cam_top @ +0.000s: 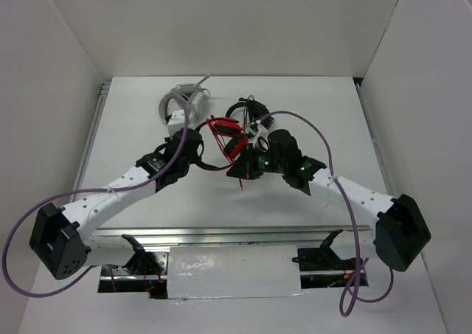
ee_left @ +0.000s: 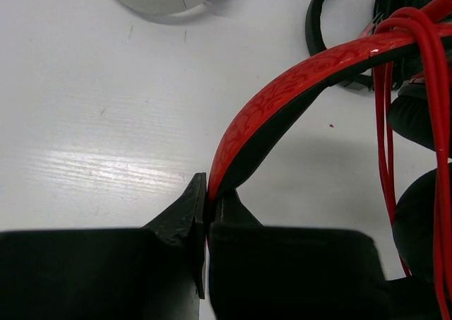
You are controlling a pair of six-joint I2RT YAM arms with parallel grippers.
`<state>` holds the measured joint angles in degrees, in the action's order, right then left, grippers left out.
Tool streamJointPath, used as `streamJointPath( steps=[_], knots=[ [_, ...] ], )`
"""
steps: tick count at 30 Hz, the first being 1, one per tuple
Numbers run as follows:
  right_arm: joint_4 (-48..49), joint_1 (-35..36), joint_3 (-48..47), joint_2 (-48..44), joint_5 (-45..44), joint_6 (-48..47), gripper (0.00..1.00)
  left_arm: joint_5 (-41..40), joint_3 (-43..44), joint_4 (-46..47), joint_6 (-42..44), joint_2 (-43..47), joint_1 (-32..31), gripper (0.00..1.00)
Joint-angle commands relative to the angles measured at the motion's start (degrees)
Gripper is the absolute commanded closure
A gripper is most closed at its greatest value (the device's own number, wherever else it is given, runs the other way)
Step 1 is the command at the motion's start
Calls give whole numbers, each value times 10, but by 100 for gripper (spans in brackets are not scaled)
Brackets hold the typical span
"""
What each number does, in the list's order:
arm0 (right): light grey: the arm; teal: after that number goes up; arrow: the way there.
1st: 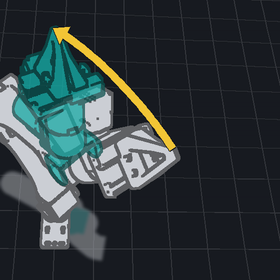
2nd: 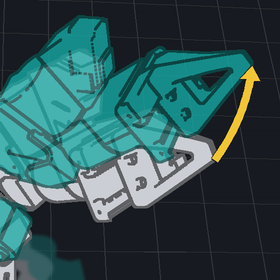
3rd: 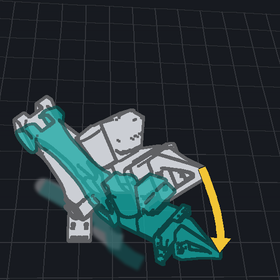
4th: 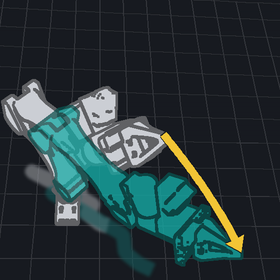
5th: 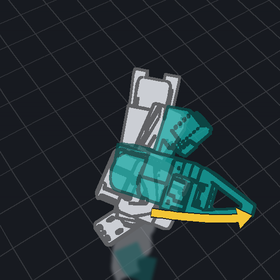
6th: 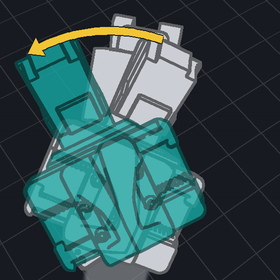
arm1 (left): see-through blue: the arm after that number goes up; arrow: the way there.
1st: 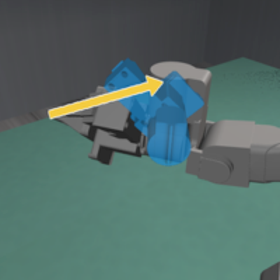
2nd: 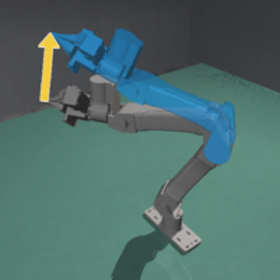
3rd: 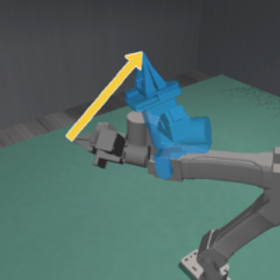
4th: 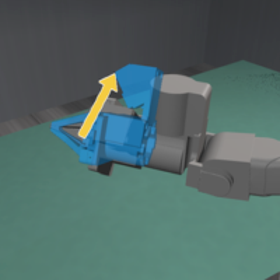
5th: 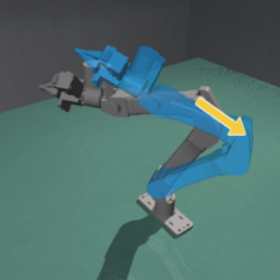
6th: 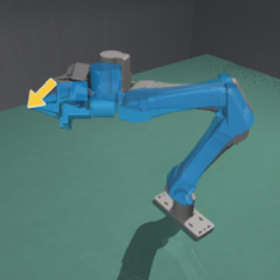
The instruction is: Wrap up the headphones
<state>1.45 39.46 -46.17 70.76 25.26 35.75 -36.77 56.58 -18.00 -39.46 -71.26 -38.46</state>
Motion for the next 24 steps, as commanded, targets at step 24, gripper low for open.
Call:
streamJointPath(
  steps=[24],
  knots=[
    [-106,-51,-42,178,-113,150,92,159,-23,139,-62,-179,-49,100]
  ],
)
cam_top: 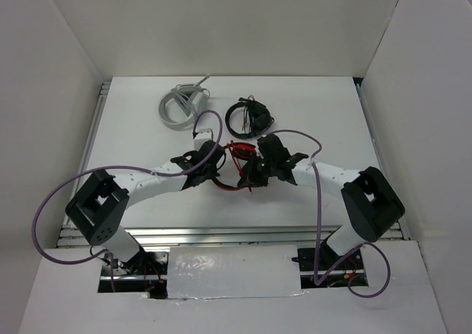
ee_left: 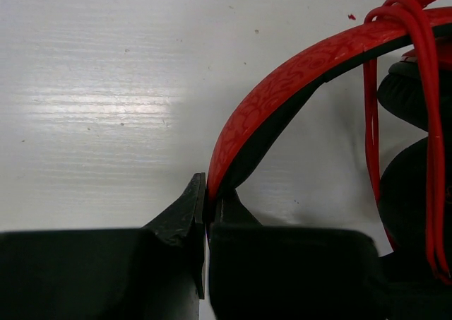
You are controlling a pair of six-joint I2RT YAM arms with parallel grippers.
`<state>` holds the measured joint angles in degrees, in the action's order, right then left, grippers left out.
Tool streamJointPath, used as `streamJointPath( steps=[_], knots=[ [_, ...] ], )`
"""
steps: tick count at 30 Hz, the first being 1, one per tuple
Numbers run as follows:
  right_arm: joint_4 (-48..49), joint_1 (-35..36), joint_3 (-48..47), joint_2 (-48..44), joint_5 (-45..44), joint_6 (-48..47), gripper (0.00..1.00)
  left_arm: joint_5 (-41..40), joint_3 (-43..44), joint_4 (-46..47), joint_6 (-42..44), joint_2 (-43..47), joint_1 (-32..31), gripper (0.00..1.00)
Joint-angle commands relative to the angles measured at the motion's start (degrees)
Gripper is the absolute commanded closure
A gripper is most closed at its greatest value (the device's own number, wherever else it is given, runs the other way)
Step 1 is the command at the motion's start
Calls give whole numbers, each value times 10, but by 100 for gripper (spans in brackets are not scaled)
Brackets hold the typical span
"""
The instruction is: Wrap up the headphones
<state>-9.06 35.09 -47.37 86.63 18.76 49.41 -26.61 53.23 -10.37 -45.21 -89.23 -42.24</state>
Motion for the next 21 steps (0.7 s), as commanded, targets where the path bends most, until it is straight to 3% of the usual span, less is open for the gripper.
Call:
streamJointPath(
  steps=[1,5,11,19,21],
  knots=[
    [-7,-9,-34,28,-55,13,92,60,13,62,-5,-12,-11,100],
    [-25,-3,-64,64,-84,10,89,68,24,61,-1,-31,-8,100],
    [-70,16,-126,109,-137,-8,68,89,26,69,5,-50,10,100],
    [-105,28,-211,182,-159,-23,65,116,21,80,14,-63,24,100],
    [-116,36,-231,192,-170,-27,52,125,21,81,16,-67,26,100]
  ],
)
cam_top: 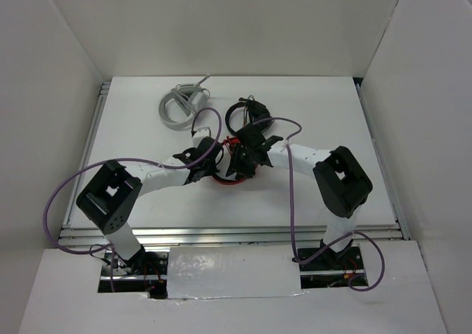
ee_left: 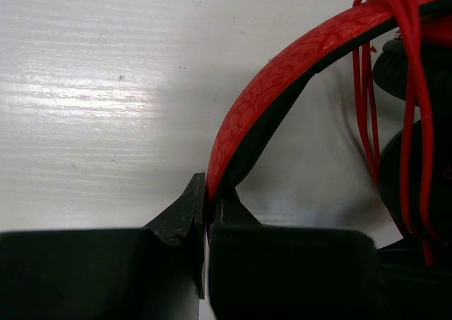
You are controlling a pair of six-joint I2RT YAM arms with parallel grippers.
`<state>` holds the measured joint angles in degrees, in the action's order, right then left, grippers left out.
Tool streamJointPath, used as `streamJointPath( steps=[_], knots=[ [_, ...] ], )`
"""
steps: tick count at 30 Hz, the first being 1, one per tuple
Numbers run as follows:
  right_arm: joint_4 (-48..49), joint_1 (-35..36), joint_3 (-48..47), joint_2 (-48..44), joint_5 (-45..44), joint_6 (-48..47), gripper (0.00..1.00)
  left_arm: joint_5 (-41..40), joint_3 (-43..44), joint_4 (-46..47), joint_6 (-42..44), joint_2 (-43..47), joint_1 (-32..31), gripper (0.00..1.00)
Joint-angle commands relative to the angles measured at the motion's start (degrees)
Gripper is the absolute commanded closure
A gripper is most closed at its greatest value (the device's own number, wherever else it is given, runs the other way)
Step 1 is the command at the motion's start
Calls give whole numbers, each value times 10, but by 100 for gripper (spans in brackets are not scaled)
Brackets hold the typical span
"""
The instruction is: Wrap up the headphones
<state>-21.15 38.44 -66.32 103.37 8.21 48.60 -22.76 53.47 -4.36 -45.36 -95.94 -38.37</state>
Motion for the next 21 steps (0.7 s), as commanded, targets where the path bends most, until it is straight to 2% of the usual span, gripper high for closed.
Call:
streamJointPath(
  steps=[1,6,7,10,15,21],
  knots=[
    [-3,5,-46,26,-80,-21,49,89,18,22,19,0,-7,100],
    [-16,12,-69,24,-106,-36,43,110,11,30,21,-1,3,100],
    [-14,15,-71,21,-106,-40,35,114,11,30,23,0,5,100],
    [-23,12,-94,22,-115,-54,32,120,11,30,26,1,8,100],
    [-30,6,-150,35,-121,-83,30,132,8,30,26,-1,15,100],
    [-18,-19,-179,60,-69,-115,31,141,5,30,27,6,26,100]
  ],
)
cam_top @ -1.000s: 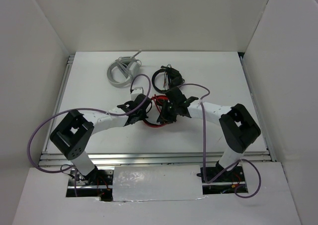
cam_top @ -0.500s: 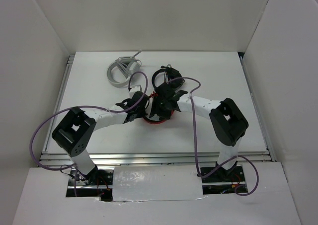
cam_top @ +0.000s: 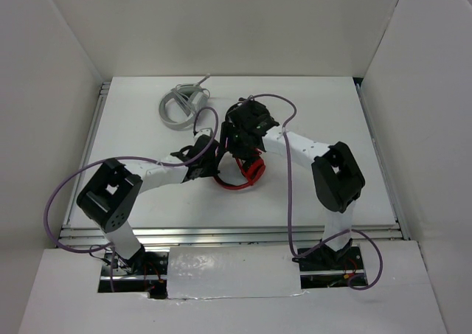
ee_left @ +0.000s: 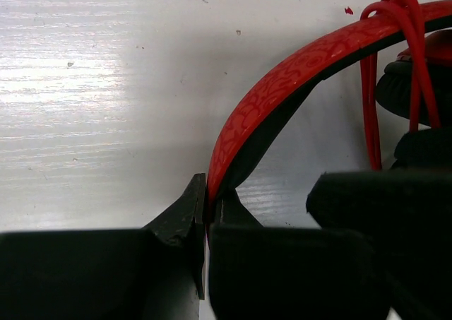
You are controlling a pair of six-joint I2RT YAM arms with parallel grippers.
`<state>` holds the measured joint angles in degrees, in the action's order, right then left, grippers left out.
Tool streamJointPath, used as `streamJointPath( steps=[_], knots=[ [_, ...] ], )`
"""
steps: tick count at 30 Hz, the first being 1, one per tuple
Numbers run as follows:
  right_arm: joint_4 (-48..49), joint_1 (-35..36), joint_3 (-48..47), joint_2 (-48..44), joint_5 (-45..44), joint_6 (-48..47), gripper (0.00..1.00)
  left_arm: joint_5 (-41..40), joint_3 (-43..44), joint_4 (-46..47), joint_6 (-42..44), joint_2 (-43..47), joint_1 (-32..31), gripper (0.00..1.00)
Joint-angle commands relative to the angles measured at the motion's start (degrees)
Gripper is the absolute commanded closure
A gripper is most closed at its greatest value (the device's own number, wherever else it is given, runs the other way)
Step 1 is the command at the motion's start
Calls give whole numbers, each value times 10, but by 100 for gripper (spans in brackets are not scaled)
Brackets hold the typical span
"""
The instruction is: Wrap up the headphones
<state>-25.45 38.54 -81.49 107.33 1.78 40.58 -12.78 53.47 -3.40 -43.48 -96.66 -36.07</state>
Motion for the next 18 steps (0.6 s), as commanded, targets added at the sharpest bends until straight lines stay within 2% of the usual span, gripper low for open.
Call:
streamJointPath(
  steps=[1,10,18],
  knots=[
    [25,-22,-28,25,-2,-36,32,43,6,21,10,12,5,100],
    [61,-22,-10,15,16,-41,33,51,48,-32,5,1,22,100],
    [70,4,-38,-14,18,-68,33,22,108,-119,-4,-4,27,100]
  ],
)
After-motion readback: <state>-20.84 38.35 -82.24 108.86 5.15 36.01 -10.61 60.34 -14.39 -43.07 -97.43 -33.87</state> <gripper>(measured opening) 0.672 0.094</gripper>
